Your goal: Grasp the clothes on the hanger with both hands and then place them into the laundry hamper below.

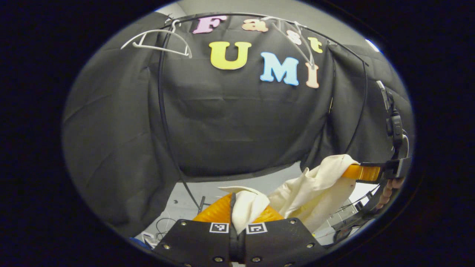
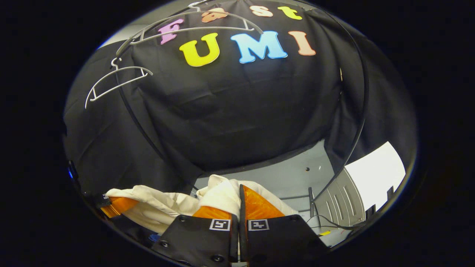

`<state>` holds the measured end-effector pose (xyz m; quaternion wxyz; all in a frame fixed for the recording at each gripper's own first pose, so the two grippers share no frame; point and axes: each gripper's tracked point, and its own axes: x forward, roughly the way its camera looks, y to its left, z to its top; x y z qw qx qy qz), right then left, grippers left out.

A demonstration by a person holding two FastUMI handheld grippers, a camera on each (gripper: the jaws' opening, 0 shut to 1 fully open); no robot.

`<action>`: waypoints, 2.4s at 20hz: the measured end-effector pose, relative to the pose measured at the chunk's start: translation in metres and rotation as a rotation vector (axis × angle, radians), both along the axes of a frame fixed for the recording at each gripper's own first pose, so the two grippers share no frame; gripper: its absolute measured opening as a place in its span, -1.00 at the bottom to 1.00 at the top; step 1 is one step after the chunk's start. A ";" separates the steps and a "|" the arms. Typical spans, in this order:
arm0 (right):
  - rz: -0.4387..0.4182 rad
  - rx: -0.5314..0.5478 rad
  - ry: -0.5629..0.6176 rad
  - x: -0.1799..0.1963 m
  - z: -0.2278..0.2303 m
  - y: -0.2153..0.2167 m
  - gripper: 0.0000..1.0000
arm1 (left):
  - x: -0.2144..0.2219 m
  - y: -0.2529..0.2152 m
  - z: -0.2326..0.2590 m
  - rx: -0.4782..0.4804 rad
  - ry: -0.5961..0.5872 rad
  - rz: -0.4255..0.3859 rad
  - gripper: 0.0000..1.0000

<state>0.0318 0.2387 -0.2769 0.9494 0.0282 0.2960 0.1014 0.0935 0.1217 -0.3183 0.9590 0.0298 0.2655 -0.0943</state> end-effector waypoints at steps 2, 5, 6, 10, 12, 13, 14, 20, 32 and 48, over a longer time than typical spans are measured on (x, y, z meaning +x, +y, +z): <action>0.022 -0.030 0.039 -0.004 -0.017 -0.004 -0.94 | -0.003 0.005 -0.019 -0.003 0.030 0.019 -0.96; 0.034 -0.046 0.075 -0.002 -0.038 -0.004 -0.94 | -0.007 0.006 -0.039 0.009 0.070 0.020 -0.96; 0.037 -0.055 0.084 -0.003 -0.043 -0.004 -0.93 | -0.008 0.007 -0.046 0.015 0.084 0.019 -0.96; 0.039 -0.064 0.120 -0.006 -0.055 -0.004 -0.91 | -0.007 0.015 -0.071 0.037 0.129 0.030 -0.98; 0.043 -0.054 0.145 -0.009 -0.059 0.000 -0.82 | -0.004 0.018 -0.077 0.034 0.144 0.043 -0.96; 0.043 -0.048 0.153 -0.015 -0.060 0.001 -0.73 | -0.005 0.019 -0.080 0.025 0.158 0.045 -0.96; 0.034 -0.055 0.158 -0.017 -0.060 0.000 -0.57 | -0.007 0.022 -0.080 0.023 0.159 0.053 -0.96; 0.071 -0.044 0.151 -0.035 -0.042 0.005 0.97 | -0.021 0.037 -0.072 0.018 0.150 0.076 0.92; 0.032 -0.125 -0.078 -0.060 0.053 -0.052 0.97 | -0.075 0.037 0.010 0.062 0.036 0.093 0.92; -0.042 -0.063 -0.583 -0.105 0.260 -0.200 0.96 | -0.155 -0.089 0.300 -0.014 -0.572 0.195 0.90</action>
